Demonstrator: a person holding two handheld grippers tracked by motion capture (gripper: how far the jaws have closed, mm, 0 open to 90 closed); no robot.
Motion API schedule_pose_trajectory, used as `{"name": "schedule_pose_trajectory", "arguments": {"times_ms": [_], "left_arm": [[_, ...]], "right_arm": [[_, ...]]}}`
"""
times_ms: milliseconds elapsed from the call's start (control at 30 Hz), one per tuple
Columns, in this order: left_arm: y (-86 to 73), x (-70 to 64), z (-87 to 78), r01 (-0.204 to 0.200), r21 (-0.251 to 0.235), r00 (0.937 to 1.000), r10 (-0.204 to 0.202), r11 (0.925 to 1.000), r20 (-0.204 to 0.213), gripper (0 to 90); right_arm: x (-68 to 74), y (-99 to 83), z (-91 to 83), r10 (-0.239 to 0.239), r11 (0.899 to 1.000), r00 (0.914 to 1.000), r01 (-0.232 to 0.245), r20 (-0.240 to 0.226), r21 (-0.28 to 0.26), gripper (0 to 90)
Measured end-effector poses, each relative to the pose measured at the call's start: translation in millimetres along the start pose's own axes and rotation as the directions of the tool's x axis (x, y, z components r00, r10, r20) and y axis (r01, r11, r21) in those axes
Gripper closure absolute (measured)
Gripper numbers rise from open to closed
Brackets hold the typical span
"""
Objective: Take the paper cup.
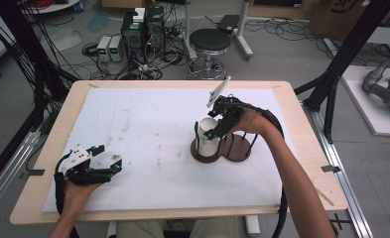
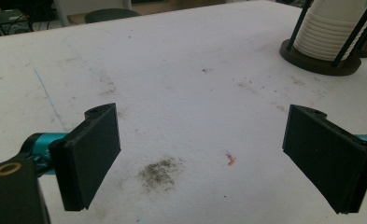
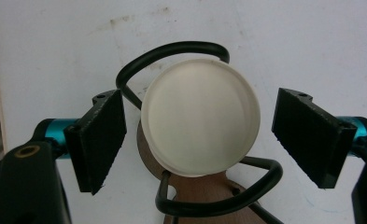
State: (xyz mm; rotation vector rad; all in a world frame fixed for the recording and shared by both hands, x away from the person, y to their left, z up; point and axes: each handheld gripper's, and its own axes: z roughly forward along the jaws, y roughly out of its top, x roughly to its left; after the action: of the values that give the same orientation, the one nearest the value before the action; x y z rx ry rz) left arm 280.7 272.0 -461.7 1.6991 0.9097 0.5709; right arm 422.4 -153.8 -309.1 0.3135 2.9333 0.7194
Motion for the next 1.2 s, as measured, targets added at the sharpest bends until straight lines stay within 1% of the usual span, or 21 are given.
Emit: {"name": "schedule_pose_trajectory", "arguments": {"times_ms": [233,333,433,533,800,900,1067,1200], "left_arm": [[0.0,-0.1,0.1,-0.001,0.001,1.0,0.001,1.0,-0.001,11.0],[0.0,0.0,0.1,0.0,0.0,1.0,0.0,1.0,-0.001,11.1],[0.1,0.1,0.2,0.002,0.003,1.0,-0.002,1.0,-0.001,11.1],[0.2,0.1,0.3,0.0,0.005,1.0,0.0,1.0,-0.001,11.0],[0.2,0.4,0.6,-0.001,0.008,1.0,0.001,1.0,-0.001,11.1],[0.2,0.1,1.0,0.004,0.008,1.0,-0.004,1.0,-0.003,11.1],[0.4,-0.2,1.1,0.004,0.011,1.0,-0.004,0.9999,-0.003,11.1],[0.3,0.0,1.1,0.003,0.01,1.0,-0.003,0.9999,-0.003,11.1]], "right_arm": [[1.6,1.6,9.2,-0.021,0.998,0.9998,0.021,0.004,0.062,18.6],[1.3,2.1,11.8,-0.019,0.997,0.9998,0.019,0.008,0.07,19.0],[0.7,2.4,10.8,-0.022,0.997,0.9998,0.022,0.0,0.074,31.3],[0.6,2.3,10.6,-0.016,0.997,0.9999,0.016,0.002,0.08,32.6],[-0.2,2.0,9.5,-0.014,0.997,0.9999,0.015,-0.005,0.073,33.8],[-0.5,1.6,7.5,-0.018,0.998,0.9998,0.018,-0.003,0.058,34.3],[-0.6,1.1,-0.1,-0.004,0.999,1.0,0.004,-0.004,0.035,34.7],[0.7,4.3,-11.6,-0.003,1.0,1.0,0.003,0.006,0.016,35.8]]}}
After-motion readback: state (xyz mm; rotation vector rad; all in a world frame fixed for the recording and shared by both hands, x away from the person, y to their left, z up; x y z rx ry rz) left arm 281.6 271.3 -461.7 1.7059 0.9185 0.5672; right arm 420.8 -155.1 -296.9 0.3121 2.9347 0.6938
